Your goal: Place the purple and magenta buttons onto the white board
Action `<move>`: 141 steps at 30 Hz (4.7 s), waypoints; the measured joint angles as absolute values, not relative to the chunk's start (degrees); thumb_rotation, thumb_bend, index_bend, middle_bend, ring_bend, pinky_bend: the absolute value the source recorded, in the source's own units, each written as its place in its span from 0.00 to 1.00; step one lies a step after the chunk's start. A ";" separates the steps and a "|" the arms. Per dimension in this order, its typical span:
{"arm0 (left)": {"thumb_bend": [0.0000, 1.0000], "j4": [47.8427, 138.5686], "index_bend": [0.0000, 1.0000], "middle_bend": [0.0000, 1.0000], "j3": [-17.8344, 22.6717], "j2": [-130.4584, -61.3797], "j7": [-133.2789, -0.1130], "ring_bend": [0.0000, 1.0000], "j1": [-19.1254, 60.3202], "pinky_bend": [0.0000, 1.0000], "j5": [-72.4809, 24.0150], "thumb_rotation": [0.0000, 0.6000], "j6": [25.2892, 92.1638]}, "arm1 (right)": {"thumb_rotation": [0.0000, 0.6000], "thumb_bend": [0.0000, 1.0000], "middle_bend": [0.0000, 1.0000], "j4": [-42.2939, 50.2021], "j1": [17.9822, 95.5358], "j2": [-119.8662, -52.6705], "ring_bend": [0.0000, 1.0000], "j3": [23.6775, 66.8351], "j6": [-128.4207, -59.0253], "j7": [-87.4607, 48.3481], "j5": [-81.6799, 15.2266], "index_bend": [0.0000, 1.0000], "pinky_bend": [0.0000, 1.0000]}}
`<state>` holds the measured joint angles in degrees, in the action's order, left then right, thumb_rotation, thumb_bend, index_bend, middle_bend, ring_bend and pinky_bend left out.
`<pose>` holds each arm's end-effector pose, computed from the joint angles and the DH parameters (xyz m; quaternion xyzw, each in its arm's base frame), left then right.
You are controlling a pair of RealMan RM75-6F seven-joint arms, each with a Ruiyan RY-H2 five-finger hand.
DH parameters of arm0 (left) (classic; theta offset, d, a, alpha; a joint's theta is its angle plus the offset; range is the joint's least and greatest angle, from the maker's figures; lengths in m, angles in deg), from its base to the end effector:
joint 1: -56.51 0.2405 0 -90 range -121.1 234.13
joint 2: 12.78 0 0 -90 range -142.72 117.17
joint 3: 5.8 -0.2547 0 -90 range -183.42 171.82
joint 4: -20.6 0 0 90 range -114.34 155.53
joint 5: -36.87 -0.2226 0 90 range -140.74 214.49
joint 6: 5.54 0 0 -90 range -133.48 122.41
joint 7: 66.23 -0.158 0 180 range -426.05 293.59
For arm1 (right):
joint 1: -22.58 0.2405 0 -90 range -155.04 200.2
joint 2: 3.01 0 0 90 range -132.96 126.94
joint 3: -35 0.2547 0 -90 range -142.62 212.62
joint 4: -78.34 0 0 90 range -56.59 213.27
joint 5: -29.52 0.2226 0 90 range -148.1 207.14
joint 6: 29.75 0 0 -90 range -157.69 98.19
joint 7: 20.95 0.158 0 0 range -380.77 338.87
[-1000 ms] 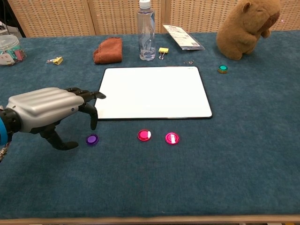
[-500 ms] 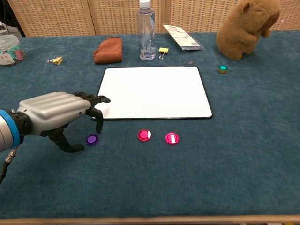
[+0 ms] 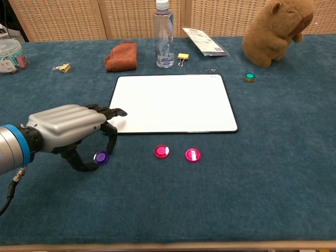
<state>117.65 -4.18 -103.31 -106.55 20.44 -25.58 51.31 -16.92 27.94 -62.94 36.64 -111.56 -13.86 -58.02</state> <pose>-0.1477 0.2636 -0.0728 -0.8188 -0.3398 -0.2736 0.3731 -0.3104 -0.1930 0.1524 0.5973 -0.4320 0.4009 0.5439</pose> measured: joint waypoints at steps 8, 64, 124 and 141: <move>0.31 117.35 0.66 0.00 -4.13 -102.57 -105.00 0.00 20.36 0.00 -26.19 1.00 52.49 | 1.00 0.00 0.00 -17.01 27.99 -62.84 0.00 36.60 -111.29 -13.73 -57.96 0.00 0.00; 0.27 102.37 0.40 0.00 0.59 -101.33 -92.73 0.00 11.22 0.00 -15.24 1.00 46.54 | 1.00 0.00 0.00 -15.52 29.00 -62.84 0.00 37.63 -108.09 -10.52 -54.75 0.00 0.00; 0.50 100.17 0.66 0.00 7.70 -102.63 -99.54 0.00 3.59 0.00 -3.76 1.00 42.86 | 1.00 0.00 0.00 -14.96 29.67 -62.85 0.00 38.21 -105.92 -9.73 -52.39 0.00 0.00; 0.47 93.26 0.15 0.00 7.93 -109.14 -105.83 0.00 -5.13 0.00 10.24 1.00 41.97 | 1.00 0.00 0.00 -14.28 29.90 -62.66 0.00 38.54 -105.03 -8.54 -51.58 0.00 0.00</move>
<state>93.26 7.93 -109.14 -105.83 -5.13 10.24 41.97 -14.28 29.90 -62.66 38.54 -105.03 -8.54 -51.58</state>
